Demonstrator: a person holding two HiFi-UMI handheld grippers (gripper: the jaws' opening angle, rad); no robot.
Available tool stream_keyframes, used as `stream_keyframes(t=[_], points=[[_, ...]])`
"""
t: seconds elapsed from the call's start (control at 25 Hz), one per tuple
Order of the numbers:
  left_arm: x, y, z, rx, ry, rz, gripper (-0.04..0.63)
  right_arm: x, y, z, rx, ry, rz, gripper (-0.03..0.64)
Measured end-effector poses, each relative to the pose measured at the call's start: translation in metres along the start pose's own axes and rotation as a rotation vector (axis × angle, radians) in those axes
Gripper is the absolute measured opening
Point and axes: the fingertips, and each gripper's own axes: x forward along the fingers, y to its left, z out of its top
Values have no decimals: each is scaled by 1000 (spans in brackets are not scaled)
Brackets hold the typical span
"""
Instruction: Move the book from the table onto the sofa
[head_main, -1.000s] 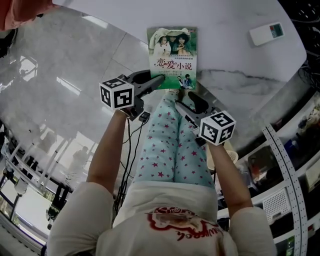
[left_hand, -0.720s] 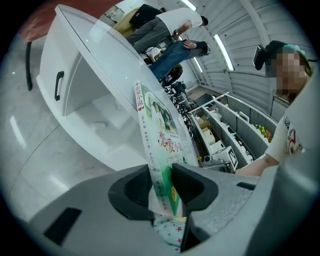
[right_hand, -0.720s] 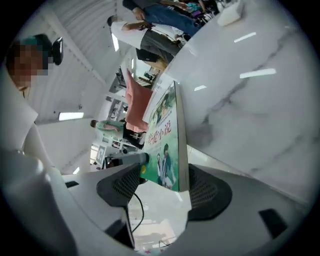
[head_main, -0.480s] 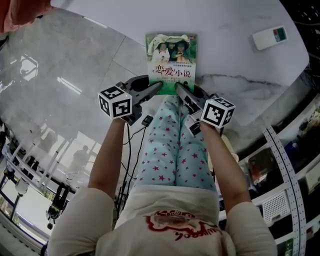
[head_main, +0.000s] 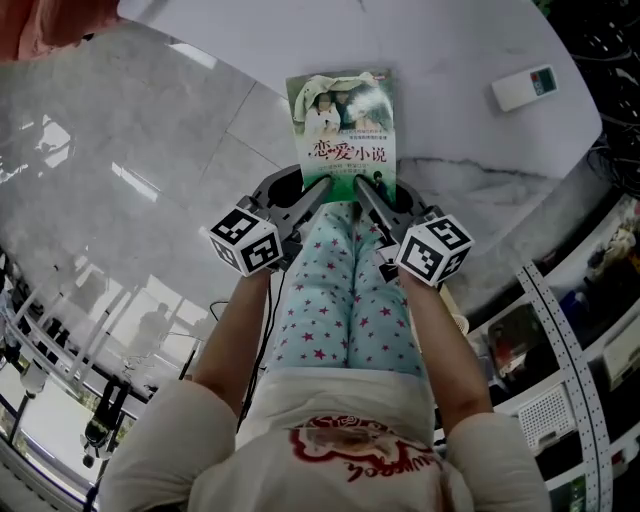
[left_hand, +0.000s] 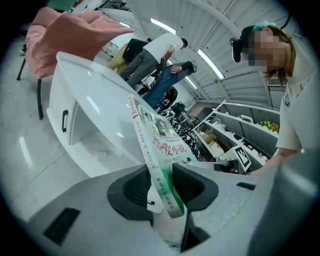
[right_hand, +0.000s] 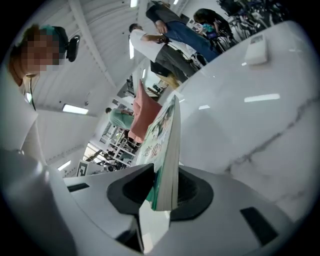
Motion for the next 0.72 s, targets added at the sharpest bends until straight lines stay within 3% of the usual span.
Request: stream_keyframes(t=[0.16,0.32,0.72], points=[[-14,-37,42,13,-61,-12,133,-20,41,41,-102,-32,-3,87],[-23,-81,92,78,-117,-36,133,-47,83,89,-206,-90,-23,92],[-87,-190,190,168,-233,-20,133,-107,205,170,-332,-159,31,95]])
